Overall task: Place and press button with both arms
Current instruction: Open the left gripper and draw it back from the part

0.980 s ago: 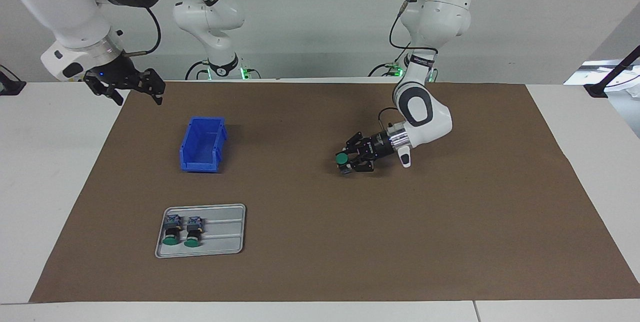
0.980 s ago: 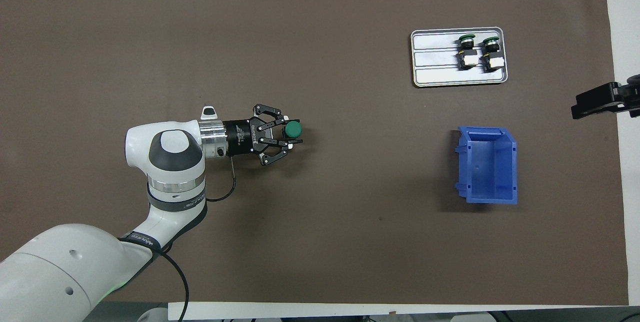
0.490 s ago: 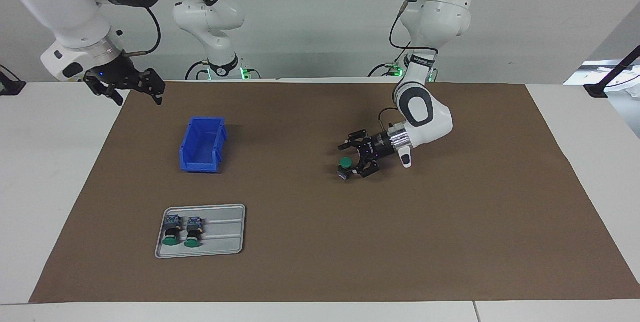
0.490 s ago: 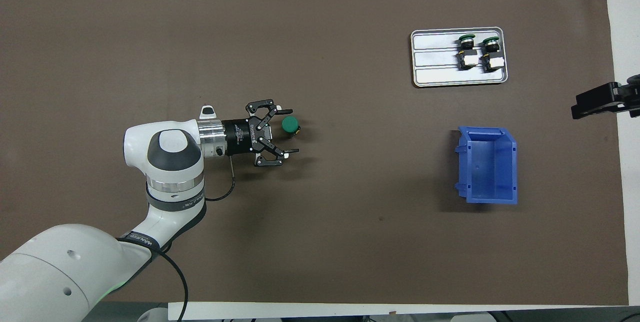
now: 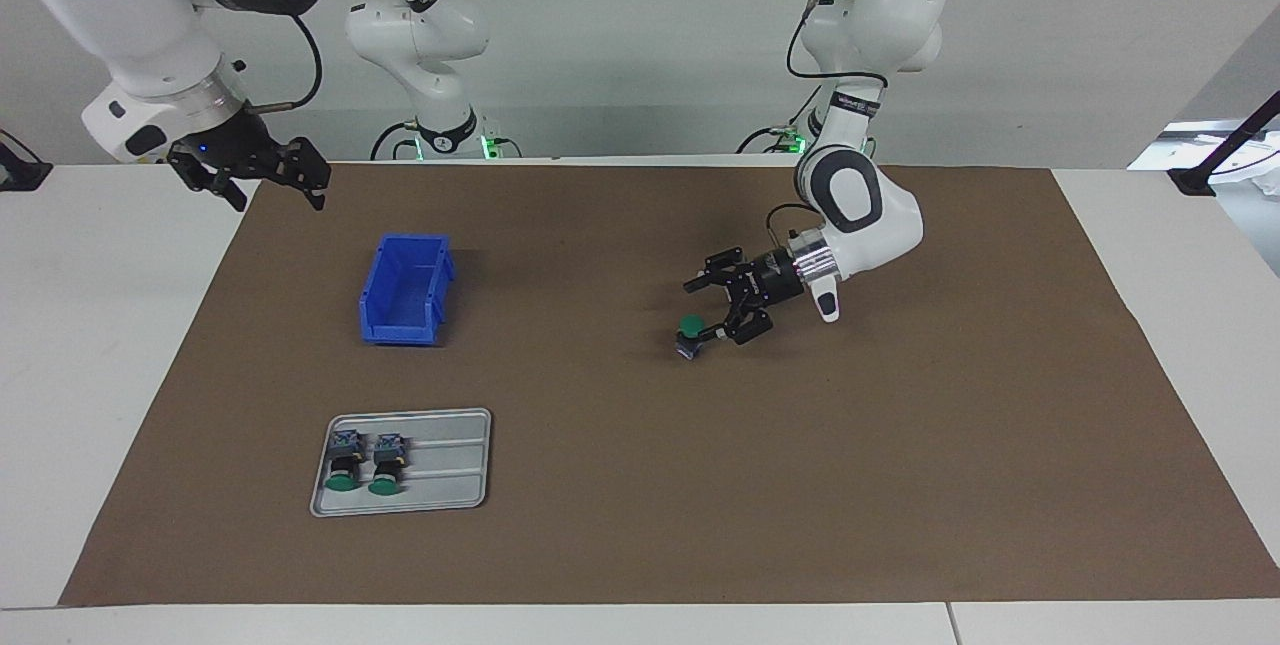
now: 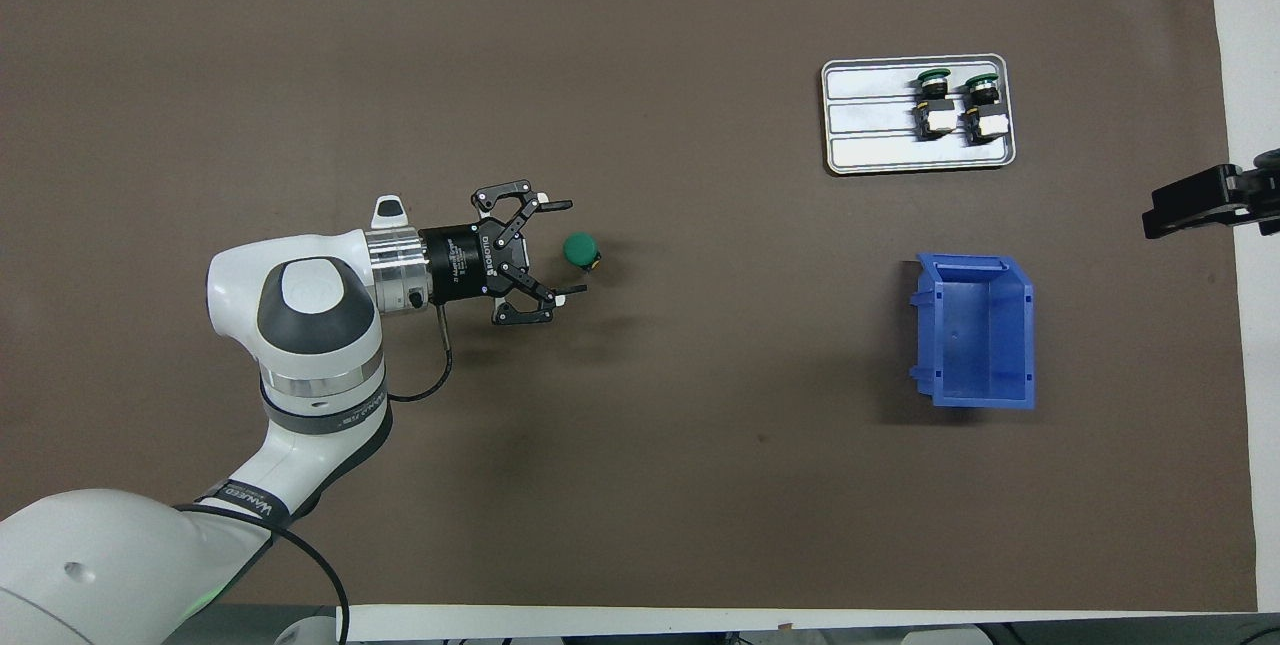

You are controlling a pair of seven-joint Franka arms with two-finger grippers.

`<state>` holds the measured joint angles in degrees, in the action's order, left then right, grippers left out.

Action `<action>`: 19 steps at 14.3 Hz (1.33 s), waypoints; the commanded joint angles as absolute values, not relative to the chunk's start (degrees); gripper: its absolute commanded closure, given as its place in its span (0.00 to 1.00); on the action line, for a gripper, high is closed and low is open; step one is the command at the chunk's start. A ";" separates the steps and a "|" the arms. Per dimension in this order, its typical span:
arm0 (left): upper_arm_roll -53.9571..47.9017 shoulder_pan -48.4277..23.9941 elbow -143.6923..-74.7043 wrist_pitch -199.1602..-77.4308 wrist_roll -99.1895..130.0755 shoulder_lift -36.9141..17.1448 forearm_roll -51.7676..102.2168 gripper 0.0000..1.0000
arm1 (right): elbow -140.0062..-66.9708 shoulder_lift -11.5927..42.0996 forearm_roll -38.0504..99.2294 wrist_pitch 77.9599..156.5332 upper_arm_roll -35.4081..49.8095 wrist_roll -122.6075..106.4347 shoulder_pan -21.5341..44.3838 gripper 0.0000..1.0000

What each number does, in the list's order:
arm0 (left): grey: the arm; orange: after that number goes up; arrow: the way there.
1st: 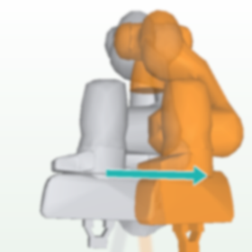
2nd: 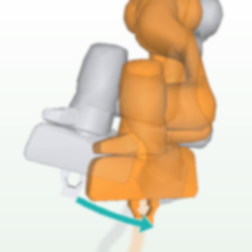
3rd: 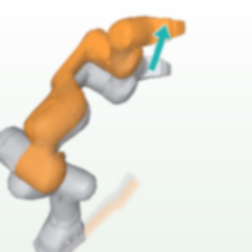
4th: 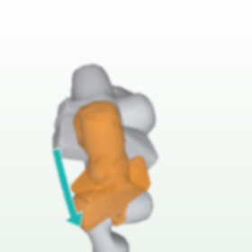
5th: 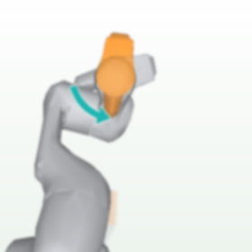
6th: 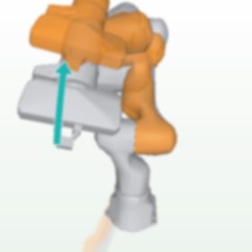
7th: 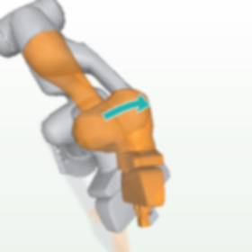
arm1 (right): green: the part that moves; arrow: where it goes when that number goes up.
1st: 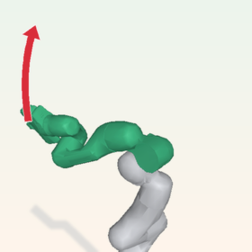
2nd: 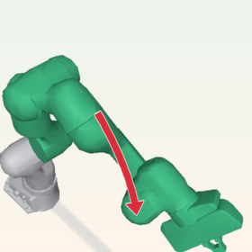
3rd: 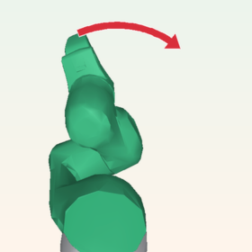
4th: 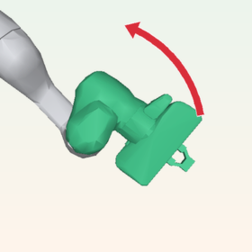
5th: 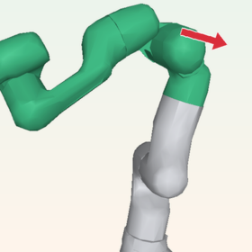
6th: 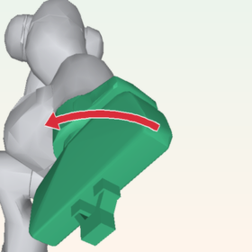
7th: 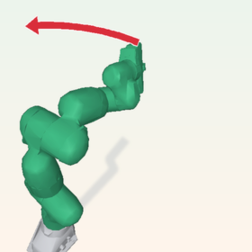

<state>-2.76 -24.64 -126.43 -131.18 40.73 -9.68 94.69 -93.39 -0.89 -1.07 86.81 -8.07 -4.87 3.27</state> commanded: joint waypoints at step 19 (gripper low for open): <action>-3.16 -25.74 -117.08 -127.97 57.30 -1.93 18.75 0.00 | -94.75 -2.11 -0.79 86.84 -8.09 -5.80 3.08 0.01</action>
<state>-3.34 -23.84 -119.54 -129.53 55.81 -1.38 25.37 -93.39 -0.89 -1.07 86.81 -8.07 -4.87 3.27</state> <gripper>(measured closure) 0.000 0.004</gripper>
